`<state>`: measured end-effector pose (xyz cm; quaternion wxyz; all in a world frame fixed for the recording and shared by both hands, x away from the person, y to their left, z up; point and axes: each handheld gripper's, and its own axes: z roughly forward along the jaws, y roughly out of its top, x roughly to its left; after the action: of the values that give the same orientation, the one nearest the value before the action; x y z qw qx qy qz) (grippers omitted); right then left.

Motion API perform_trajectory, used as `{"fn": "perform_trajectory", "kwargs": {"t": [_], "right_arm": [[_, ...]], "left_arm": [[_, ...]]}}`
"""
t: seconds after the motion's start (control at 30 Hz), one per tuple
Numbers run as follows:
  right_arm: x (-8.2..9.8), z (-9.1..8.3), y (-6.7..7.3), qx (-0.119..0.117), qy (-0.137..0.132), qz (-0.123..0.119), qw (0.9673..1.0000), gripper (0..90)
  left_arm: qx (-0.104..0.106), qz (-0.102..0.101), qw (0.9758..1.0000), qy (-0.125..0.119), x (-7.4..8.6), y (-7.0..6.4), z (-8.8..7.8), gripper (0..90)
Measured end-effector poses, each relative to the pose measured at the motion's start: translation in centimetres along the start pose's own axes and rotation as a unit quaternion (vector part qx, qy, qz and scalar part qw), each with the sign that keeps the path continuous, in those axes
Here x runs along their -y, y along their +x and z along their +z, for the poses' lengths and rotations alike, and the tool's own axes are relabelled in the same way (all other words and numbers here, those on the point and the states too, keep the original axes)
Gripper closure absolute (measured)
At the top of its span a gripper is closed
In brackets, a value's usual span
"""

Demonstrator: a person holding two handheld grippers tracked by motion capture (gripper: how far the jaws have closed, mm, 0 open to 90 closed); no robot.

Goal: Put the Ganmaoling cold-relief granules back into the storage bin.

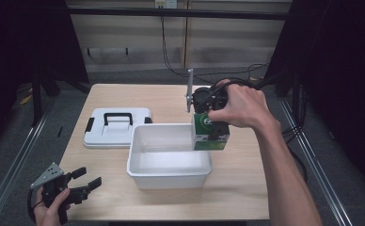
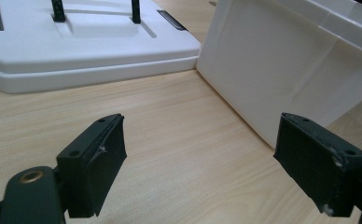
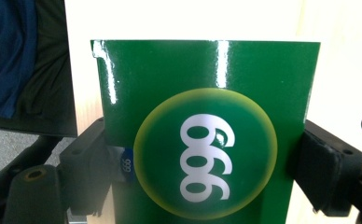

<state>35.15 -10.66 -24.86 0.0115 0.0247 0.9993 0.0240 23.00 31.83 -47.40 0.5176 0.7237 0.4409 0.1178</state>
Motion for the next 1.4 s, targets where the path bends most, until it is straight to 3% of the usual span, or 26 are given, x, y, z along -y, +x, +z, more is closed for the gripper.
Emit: {"fn": "perform_trajectory", "kwargs": {"t": [0.13,0.63,0.7,0.9,1.4], "right_arm": [[-1.5,1.0,-0.3,-0.017,-0.001,-0.009,0.9998,16.1],[-4.5,3.9,-1.0,-0.028,0.011,-0.023,0.9993,16.1],[-4.6,4.3,-1.2,-0.022,0.004,-0.027,0.9994,16.1],[-4.9,5.7,-1.3,-0.027,0.019,-0.031,0.999,16.1],[-4.8,9.2,-1.7,-0.043,0.016,-0.02,0.9987,16.0]], "left_arm": [[0.0,0.001,1.0,-0.002,0.0,-0.1,-0.1,15.9],[0.001,0.0,1.0,-0.003,0.0,0.0,-0.1,15.9],[0.001,0.0,1.0,-0.002,0.0,0.0,-0.1,15.9],[0.002,0.0,1.0,-0.002,0.0,-0.1,-0.1,15.9],[0.002,0.001,1.0,-0.001,0.0,-0.1,-0.1,15.9]]}}
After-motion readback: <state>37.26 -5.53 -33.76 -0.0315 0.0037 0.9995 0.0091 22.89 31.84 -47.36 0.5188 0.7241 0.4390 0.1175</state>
